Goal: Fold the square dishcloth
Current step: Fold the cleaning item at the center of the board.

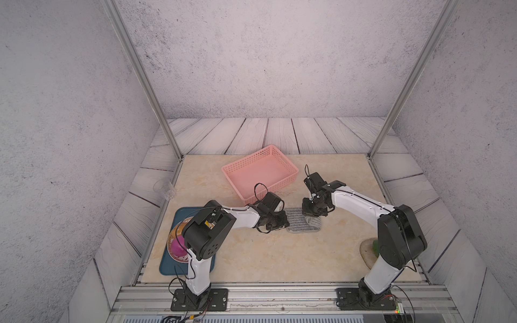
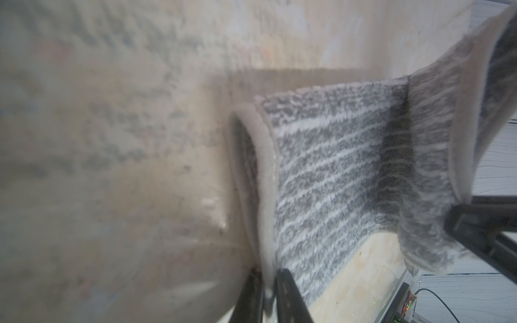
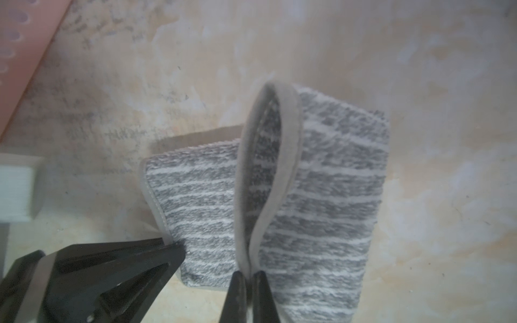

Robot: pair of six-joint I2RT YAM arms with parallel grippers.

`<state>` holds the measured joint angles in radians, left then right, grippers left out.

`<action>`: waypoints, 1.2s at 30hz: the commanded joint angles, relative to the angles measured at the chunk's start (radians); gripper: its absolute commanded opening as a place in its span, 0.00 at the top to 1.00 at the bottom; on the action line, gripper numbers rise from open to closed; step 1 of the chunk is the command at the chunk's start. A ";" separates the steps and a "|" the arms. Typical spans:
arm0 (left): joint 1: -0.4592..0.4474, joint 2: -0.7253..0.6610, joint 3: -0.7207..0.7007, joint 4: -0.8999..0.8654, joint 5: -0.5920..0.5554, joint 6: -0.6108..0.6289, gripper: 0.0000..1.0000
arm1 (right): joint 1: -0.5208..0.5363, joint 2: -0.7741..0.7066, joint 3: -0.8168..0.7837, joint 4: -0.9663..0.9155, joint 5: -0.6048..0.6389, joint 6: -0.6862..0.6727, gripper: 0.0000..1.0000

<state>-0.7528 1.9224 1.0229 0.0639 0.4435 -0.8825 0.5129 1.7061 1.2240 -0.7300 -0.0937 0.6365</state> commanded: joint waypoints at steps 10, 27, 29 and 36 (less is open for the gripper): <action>0.002 0.026 -0.012 0.005 0.023 -0.008 0.83 | 0.023 0.023 0.029 0.023 -0.038 0.045 1.00; 0.003 0.057 -0.018 0.045 0.043 -0.044 0.88 | 0.027 0.059 0.039 0.036 -0.053 0.057 1.00; 0.003 0.057 -0.019 0.048 0.042 -0.046 0.88 | 0.028 0.059 0.039 0.037 -0.056 0.057 1.00; 0.003 0.065 -0.020 0.062 0.048 -0.054 0.90 | 0.034 0.062 0.039 0.049 -0.082 0.059 1.00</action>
<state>-0.7528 1.9530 1.0222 0.1272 0.4911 -0.9291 0.5365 1.7542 1.2369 -0.6807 -0.1574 0.6819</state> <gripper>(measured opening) 0.111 0.047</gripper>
